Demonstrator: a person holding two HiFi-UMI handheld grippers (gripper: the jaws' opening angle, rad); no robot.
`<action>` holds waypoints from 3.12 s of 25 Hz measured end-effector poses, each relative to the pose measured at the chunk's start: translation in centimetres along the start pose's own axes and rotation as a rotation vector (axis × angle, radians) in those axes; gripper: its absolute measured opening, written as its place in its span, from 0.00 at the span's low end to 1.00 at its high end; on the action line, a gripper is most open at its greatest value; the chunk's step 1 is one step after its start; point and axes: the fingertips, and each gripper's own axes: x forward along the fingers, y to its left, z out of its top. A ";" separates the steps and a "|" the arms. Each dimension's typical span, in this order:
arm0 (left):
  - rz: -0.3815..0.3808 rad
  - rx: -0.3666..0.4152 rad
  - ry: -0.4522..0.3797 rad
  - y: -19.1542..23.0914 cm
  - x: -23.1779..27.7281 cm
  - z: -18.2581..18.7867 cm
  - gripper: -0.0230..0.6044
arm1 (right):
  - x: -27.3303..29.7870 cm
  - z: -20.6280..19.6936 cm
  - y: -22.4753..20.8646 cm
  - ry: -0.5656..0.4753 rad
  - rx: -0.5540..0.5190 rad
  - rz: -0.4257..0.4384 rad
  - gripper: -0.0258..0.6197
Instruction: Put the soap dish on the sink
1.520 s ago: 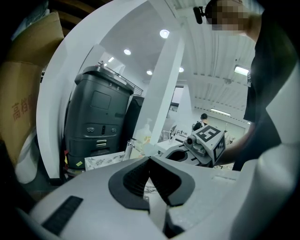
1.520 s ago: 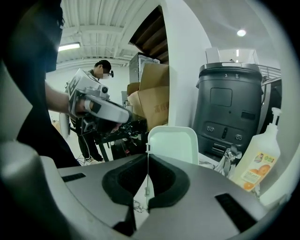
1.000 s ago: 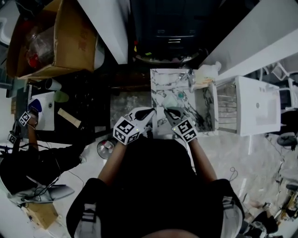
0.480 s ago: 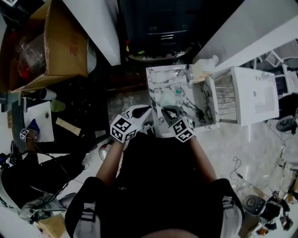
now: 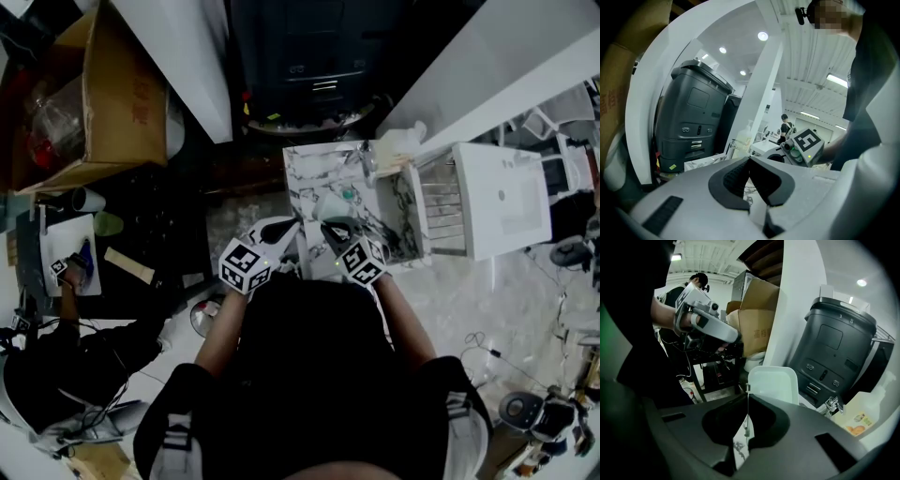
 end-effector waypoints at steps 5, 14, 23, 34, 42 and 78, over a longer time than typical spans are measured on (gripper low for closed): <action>0.019 -0.008 0.013 0.6 0.3 0.0 0.04 | 1.0 -0.5 -1.4 0.032 -0.058 0.018 0.04; 0.048 -0.024 0.012 1.6 0.9 0.3 0.04 | 3.4 -1.3 -2.5 0.085 -0.167 0.066 0.04; 0.067 -0.032 0.019 2.9 1.3 0.6 0.04 | 6.2 -2.2 -4.7 0.135 -0.239 0.089 0.04; 0.086 -0.047 0.043 3.2 1.3 -0.1 0.04 | 9.4 -5.5 -5.4 0.264 -0.374 0.128 0.04; 0.083 -0.048 0.054 3.4 1.7 0.0 0.04 | 12.1 -7.1 -6.1 0.357 -0.484 0.142 0.04; 0.083 -0.054 0.102 4.3 2.0 -0.8 0.04 | 17.6 -9.9 -8.7 0.503 -0.631 0.077 0.09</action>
